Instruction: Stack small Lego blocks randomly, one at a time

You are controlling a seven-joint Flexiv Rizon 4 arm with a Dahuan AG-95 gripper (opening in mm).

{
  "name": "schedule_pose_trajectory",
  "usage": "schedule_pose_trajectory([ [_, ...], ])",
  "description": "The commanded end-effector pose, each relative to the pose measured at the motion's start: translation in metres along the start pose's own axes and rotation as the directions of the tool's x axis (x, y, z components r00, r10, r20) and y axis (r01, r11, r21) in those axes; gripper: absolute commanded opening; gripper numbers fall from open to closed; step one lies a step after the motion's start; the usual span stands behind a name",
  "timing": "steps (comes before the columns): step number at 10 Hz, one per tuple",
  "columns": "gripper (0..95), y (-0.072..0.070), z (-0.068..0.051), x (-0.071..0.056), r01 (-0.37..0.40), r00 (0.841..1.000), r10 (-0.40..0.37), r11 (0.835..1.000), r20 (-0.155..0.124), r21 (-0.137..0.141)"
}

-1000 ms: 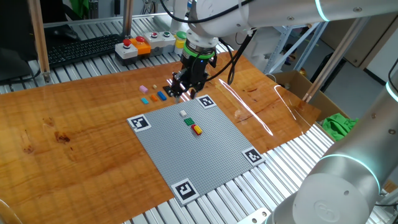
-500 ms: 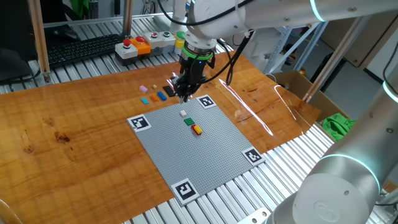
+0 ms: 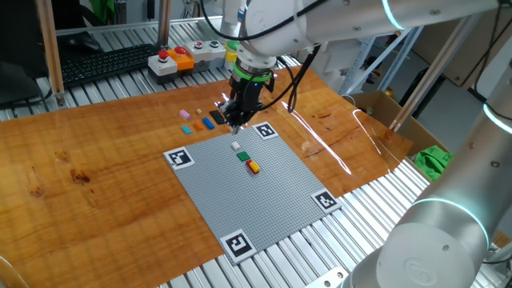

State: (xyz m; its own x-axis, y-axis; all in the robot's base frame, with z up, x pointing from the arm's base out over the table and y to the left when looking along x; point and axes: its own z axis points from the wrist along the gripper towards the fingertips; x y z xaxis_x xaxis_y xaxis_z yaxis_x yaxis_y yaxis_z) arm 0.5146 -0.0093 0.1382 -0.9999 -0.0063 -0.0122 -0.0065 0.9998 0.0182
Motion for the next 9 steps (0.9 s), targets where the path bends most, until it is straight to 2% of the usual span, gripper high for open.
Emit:
schedule_pose_trajectory([
  [1, 0.0, -0.006, 0.009, -0.01, -0.006, 1.0, 0.006, 1.0, -0.003, -0.001],
  [3, 0.0, -0.012, 0.014, -0.018, -0.013, 1.0, 0.013, 1.0, -0.01, -0.003],
  [4, 0.0, -0.021, 0.018, -0.028, -0.027, 1.0, 0.027, 1.0, -0.016, -0.002],
  [9, 0.0, -0.033, 0.042, -0.063, -0.029, 0.999, 0.029, 1.0, -0.019, 0.003],
])
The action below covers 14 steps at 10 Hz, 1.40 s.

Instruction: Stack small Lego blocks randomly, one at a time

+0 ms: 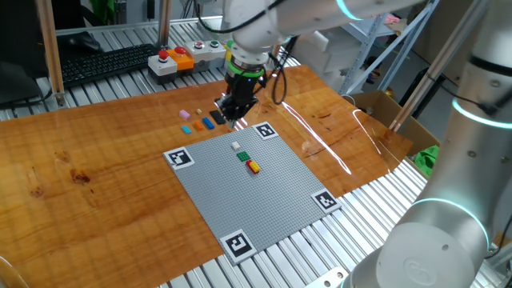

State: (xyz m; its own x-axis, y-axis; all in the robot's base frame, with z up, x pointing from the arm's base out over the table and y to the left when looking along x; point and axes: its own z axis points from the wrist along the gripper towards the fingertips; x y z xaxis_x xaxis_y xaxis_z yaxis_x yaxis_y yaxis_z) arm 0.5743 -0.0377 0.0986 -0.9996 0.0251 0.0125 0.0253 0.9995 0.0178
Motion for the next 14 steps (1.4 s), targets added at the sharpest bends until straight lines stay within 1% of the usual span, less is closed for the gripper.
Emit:
schedule_pose_trajectory([
  [1, 0.0, -0.007, 0.005, -0.011, 0.014, 1.0, -0.014, 1.0, 0.003, 0.002],
  [2, 0.0, -0.01, 0.008, -0.019, 0.024, 1.0, -0.024, 1.0, -0.001, 0.0],
  [3, 0.0, -0.012, 0.01, -0.022, 0.029, 1.0, -0.029, 1.0, -0.003, 0.001],
  [6, 0.0, -0.022, 0.025, -0.042, 0.07, 0.997, -0.07, 0.998, 0.013, -0.003],
  [8, 0.0, -0.027, 0.028, -0.051, 0.083, 0.996, -0.083, 0.997, 0.016, -0.001],
  [9, 0.0, -0.03, 0.03, -0.055, 0.088, 0.996, -0.087, 0.996, 0.024, -0.001],
  [10, 0.0, -0.032, 0.029, -0.057, 0.093, 0.996, -0.093, 0.996, 0.018, 0.002],
  [13, 0.0, -0.034, 0.027, -0.059, 0.09, 0.996, -0.09, 0.996, 0.018, -0.001],
  [14, 0.0, -0.036, 0.027, -0.059, 0.082, 0.997, -0.082, 0.997, 0.013, -0.009],
])
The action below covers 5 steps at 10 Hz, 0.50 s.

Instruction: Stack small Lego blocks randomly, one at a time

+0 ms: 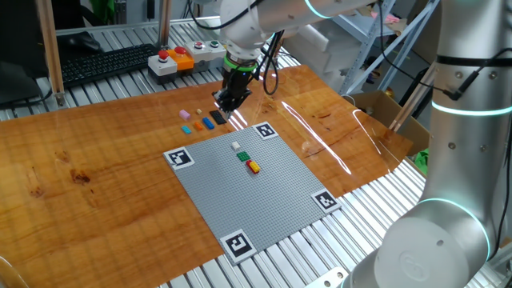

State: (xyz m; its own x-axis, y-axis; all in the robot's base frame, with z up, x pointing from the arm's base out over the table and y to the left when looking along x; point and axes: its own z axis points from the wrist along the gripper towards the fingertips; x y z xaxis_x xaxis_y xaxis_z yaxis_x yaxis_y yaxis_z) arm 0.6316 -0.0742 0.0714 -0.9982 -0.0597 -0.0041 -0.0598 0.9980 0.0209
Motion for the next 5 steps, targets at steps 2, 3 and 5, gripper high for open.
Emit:
schedule_pose_trajectory([
  [2, 0.0, -0.0027, 0.0008, 0.0, -0.018, 1.0, 0.018, 1.0, -0.005, -0.011],
  [3, 0.0, -0.0031, 0.0009, 0.0001, -0.019, 1.0, 0.019, 1.0, -0.007, -0.013],
  [5, 0.0, -0.0038, 0.0011, 0.0005, -0.013, 1.0, 0.013, 1.0, -0.007, -0.014],
])
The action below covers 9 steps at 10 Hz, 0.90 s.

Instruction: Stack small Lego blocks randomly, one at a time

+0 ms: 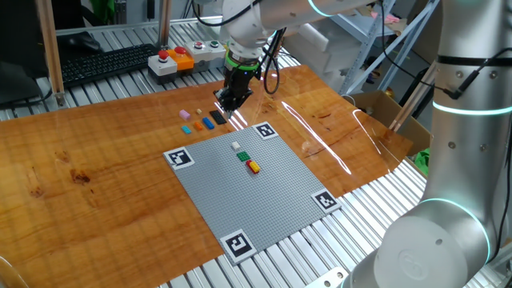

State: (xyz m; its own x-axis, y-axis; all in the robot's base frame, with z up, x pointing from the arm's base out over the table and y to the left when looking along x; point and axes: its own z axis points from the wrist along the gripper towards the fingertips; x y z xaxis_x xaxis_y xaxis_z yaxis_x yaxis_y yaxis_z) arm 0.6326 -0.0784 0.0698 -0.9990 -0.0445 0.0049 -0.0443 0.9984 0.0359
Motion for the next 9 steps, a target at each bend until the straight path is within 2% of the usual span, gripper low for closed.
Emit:
schedule_pose_trajectory([
  [1, 0.0, 0.0005, -0.0003, 0.0012, 0.011, 1.0, -0.011, 1.0, -0.004, 0.0],
  [2, 0.0, 0.0005, -0.0003, 0.0012, -0.002, 1.0, 0.002, 1.0, -0.021, 0.006],
  [3, 0.0, 0.0005, -0.0003, 0.0012, -0.007, 1.0, 0.008, 1.0, -0.018, 0.01],
  [5, 0.0, 0.0005, -0.0003, 0.0012, -0.038, 0.999, 0.038, 0.999, -0.037, -0.003],
  [8, 0.0, 0.0005, -0.0003, 0.0012, -0.062, 0.997, 0.063, 0.998, -0.045, 0.008],
  [9, 0.0, 0.0005, -0.0003, 0.0012, -0.061, 0.997, 0.061, 0.998, -0.039, -0.002],
])
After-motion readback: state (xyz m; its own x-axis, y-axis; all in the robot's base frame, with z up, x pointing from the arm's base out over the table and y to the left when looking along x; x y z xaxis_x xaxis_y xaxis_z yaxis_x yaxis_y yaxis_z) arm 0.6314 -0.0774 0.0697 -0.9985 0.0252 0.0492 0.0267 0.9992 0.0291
